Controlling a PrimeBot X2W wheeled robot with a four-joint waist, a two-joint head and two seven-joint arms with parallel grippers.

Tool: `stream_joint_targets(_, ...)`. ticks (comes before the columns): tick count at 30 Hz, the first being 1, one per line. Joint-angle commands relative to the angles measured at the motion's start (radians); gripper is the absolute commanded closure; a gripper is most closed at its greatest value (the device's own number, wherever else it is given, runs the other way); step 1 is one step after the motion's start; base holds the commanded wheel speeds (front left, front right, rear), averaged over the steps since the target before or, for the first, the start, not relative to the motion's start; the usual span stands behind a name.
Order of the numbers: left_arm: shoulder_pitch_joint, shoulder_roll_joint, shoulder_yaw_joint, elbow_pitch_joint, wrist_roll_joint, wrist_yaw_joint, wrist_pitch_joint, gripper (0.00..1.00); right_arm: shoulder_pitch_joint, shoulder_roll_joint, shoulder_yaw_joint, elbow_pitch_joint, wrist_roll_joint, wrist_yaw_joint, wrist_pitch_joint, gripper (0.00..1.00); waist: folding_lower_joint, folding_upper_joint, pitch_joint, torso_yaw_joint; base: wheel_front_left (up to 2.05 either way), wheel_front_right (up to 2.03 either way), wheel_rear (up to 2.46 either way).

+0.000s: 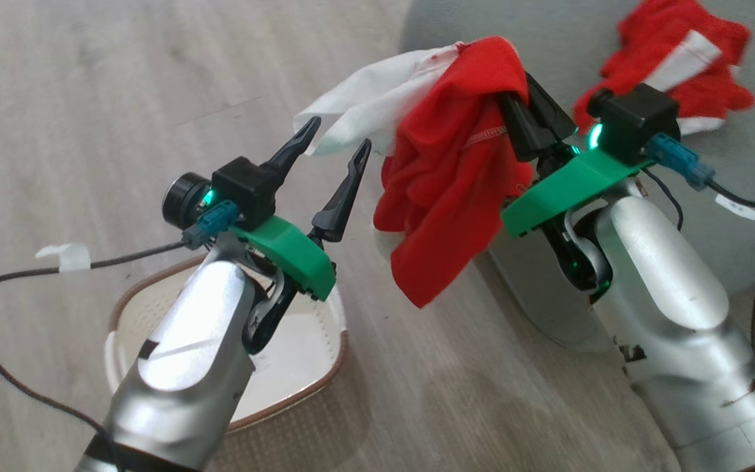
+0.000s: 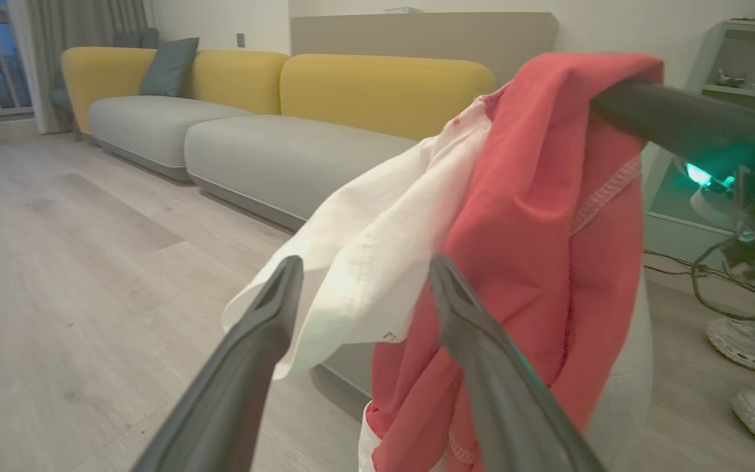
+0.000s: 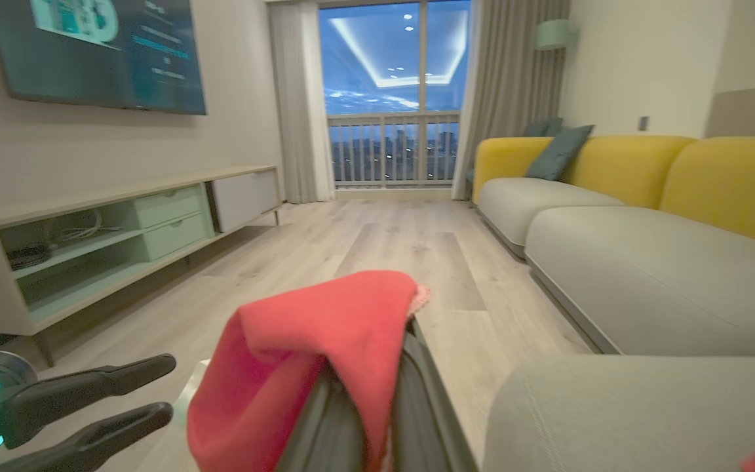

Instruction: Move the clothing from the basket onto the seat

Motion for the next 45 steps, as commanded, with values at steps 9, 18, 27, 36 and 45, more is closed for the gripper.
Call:
stream_joint_targets(9, -0.027, 0.008, 0.002, -0.001, 0.008, -0.009, -0.009, 0.00, 0.064, -0.039, -0.094, -0.117, -0.017, 0.000, -0.006, 1.00, 0.0000, -0.0001, 0.014, -0.147, 0.00, 0.00, 0.00)
stream_joint_targets(18, -0.094, -0.005, -0.093, 0.037, -0.043, -0.010, -0.009, 0.00, 0.176, -0.120, -0.209, -0.214, -0.077, 0.000, -0.006, 1.00, 0.0000, -0.0001, 0.060, -0.164, 0.00, 0.00, 0.00)
stream_joint_targets(27, -0.109, 0.037, -0.119, 0.056, -0.049, -0.010, -0.010, 0.00, 0.102, -0.215, -0.260, -0.217, -0.124, 0.000, -0.006, 1.00, 0.0000, -0.0001, 0.134, -0.165, 0.00, 0.00, 0.00)
stream_joint_targets(36, -0.127, 0.095, -0.127, 0.065, -0.031, -0.010, -0.010, 0.00, -0.165, -0.290, -0.312, -0.130, -0.166, 0.000, -0.006, 1.00, 0.0000, -0.0001, 0.230, -0.162, 0.00, 0.00, 0.00)
stream_joint_targets(45, -0.134, 0.126, -0.132, 0.060, -0.020, -0.009, -0.008, 0.00, -0.416, -0.346, -0.368, 0.077, -0.165, 0.000, -0.006, 1.00, 0.0000, -0.0001, 0.309, -0.125, 0.00, 0.00, 0.00)
